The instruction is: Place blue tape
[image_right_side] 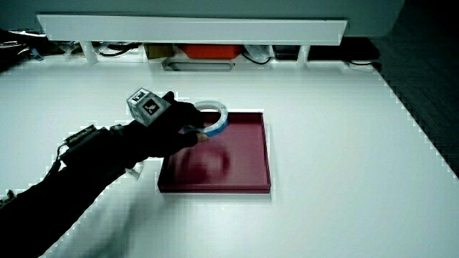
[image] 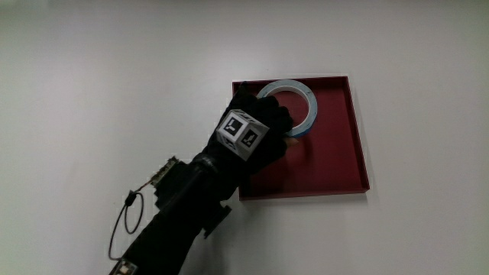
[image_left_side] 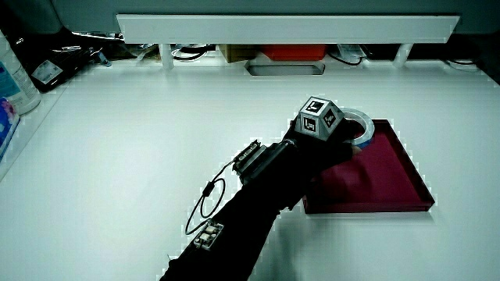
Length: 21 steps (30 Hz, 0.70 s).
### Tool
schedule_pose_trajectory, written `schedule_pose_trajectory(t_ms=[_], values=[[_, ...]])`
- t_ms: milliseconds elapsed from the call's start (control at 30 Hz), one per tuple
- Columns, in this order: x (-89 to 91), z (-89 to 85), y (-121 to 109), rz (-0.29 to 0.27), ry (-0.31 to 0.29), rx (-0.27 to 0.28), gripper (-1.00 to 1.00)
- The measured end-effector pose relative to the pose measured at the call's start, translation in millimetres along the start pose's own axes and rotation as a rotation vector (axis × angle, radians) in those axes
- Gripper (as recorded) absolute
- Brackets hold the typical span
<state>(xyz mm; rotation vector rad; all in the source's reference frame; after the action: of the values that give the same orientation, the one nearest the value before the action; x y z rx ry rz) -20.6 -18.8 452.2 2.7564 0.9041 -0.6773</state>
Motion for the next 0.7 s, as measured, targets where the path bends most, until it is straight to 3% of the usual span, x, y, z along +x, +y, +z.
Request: schedule_pose_trajectory(t_ms=[333,467,700], values=[[0.3,-41.5,15.5,0.035,0.055,-0.096,0.00],[-1.7,-54.8,19.1,0.054,0.077,-0.164,0.00],[-5.3,-62.3,25.4,0.105,0.076,-0.255,0.00]])
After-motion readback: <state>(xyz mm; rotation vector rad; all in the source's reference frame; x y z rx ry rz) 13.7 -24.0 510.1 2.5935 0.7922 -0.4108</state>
